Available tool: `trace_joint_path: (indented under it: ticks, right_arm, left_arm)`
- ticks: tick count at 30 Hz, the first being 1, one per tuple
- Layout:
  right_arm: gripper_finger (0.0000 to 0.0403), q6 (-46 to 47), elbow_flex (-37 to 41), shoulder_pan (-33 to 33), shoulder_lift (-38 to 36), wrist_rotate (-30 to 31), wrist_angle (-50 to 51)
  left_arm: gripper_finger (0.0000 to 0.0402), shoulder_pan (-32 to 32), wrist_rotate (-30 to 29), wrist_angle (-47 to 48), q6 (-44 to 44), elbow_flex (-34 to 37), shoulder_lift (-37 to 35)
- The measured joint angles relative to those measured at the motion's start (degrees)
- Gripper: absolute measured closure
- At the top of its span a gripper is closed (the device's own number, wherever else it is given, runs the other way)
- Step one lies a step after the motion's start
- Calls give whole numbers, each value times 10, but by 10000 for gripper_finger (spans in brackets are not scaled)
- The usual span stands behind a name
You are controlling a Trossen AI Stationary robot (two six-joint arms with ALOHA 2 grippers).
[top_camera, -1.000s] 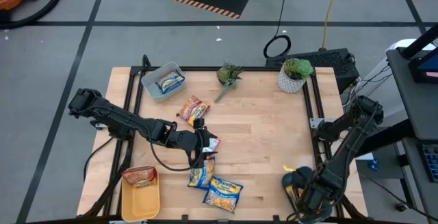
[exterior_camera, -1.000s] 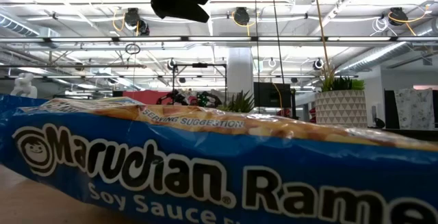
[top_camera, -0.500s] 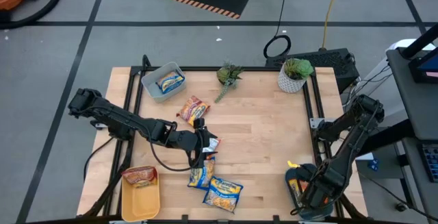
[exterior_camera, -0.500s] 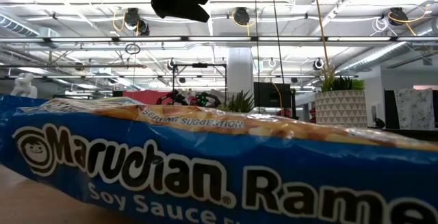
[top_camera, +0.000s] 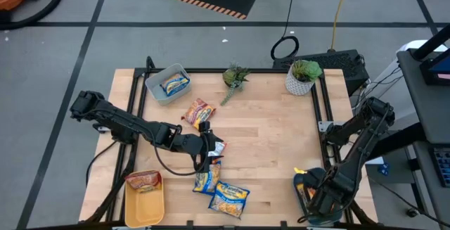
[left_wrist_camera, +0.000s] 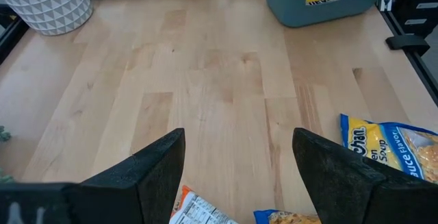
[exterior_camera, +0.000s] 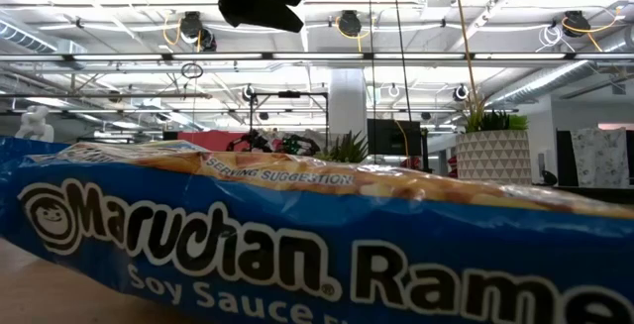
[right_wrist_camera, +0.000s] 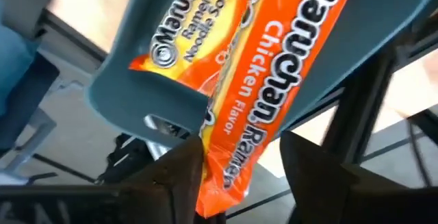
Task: Sort Maruchan noodles
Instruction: Put the right orange noodle pack into the blue bin, then put the right blue noodle pack into the gray bin
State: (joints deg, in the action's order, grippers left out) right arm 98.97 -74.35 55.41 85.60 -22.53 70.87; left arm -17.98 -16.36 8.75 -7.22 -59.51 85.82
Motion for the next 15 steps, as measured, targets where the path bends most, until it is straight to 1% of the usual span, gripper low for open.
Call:
trace_joint_path:
  ticks: [4,8,15]
  right_arm:
    - [195,6,0,2,0,4,-61]
    - [191,0,0,2,0,35,-122]
    - [198,-22,0,3,0,111,-110]
  left_arm:
    - [126,0,0,0,-4,0,0]
    - [126,0,0,0,-4,0,0]
    - [126,0,0,0,-8,0,0]
